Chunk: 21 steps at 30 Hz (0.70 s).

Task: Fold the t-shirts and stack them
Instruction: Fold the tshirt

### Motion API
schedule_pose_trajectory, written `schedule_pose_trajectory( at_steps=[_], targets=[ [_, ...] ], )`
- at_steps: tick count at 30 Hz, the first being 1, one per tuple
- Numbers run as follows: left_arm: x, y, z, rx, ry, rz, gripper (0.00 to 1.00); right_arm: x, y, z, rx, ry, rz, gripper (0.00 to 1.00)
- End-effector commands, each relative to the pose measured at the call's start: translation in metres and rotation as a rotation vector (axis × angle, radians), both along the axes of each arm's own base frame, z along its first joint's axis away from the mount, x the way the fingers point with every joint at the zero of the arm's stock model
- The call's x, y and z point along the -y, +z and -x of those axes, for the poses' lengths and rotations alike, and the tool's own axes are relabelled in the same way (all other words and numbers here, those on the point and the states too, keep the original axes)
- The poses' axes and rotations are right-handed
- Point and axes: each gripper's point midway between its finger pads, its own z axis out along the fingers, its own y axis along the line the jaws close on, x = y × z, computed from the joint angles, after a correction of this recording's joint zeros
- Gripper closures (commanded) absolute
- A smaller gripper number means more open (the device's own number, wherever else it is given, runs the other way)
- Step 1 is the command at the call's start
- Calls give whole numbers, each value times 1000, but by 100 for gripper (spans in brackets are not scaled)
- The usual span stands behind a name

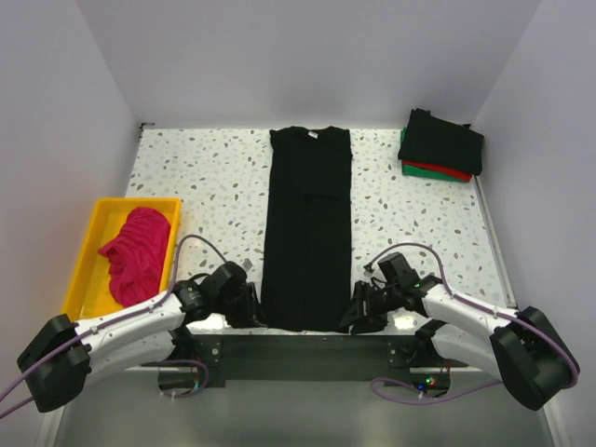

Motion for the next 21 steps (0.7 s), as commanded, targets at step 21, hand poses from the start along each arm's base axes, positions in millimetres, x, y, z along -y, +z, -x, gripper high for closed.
schedule_pose_trajectory(
  at_steps=[21],
  targets=[
    [-11,-16,22,-65,-47,-32,96,3,-12,-2,-1,-21,37,83]
  ],
)
